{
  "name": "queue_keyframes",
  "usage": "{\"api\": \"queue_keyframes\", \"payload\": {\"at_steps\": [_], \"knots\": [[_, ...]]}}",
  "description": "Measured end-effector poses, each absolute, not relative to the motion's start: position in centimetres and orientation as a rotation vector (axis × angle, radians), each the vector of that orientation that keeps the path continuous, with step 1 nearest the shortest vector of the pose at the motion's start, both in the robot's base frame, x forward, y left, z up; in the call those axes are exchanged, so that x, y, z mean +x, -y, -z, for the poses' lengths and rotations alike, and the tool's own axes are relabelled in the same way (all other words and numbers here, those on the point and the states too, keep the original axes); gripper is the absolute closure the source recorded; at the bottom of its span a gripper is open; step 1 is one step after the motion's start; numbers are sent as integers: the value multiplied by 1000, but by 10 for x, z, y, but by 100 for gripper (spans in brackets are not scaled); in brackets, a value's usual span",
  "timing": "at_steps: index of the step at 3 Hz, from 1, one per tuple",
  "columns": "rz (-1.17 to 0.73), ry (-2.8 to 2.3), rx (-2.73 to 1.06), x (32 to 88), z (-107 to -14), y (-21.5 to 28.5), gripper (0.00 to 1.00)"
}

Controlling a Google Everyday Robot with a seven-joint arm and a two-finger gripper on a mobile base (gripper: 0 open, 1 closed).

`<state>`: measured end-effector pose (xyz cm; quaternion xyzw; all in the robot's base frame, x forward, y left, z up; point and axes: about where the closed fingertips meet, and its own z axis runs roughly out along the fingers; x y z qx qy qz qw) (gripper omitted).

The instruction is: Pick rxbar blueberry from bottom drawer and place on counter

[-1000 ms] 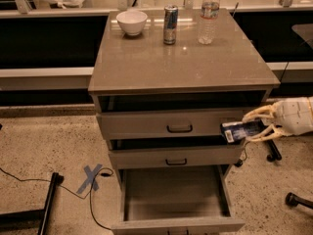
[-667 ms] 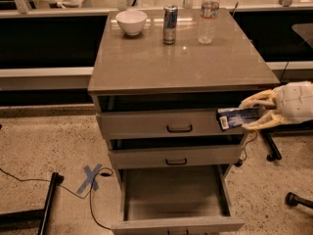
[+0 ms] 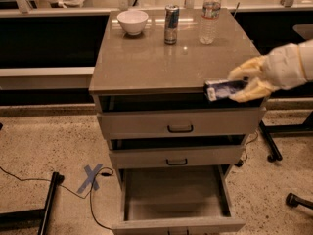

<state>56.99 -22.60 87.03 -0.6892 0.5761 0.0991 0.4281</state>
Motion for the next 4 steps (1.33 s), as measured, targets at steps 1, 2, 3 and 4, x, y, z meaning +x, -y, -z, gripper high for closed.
{"api": "queue_keyframes", "payload": {"at_steps": [1, 2, 3, 4], "knots": [[-328, -1513, -1661, 615, -879, 207, 100], [-397, -1608, -1538, 652, -875, 197, 100], [-378, -1705, -1413, 676, -870, 197, 100], [-377, -1765, -1339, 691, -861, 198, 84]]}}
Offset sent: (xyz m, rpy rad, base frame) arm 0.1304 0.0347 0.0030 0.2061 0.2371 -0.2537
